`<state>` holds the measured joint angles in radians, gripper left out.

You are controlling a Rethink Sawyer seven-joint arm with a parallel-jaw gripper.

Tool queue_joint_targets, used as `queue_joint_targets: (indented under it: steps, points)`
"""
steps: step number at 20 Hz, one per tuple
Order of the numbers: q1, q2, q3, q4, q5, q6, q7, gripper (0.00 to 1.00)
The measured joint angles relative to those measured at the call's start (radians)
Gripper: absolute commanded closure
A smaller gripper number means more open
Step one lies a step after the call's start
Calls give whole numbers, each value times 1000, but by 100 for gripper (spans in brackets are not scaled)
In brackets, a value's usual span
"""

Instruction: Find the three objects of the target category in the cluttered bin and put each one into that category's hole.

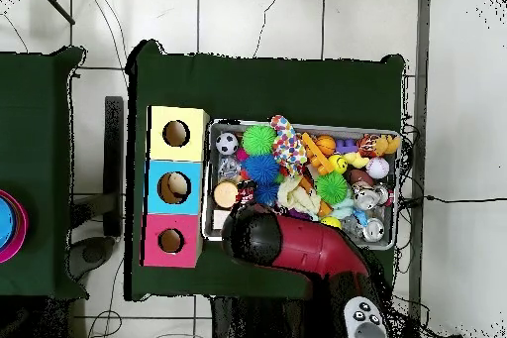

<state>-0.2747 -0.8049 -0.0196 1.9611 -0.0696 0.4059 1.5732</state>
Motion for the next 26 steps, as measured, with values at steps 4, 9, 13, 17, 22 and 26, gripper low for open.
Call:
queue_joint_targets:
  steps: [4,9,13,17,22,26]
  points:
    - [-30,34,0,0,-30,-67,0,0]
    - [-51,77,0,0,-52,-148,0,0]
    - [-60,115,0,5,-72,-207,0,0]
    - [-69,148,0,16,-92,-246,0,0]
    - [-86,180,0,44,-114,-254,0,0]
    - [-98,202,1,67,-123,-254,0,0]
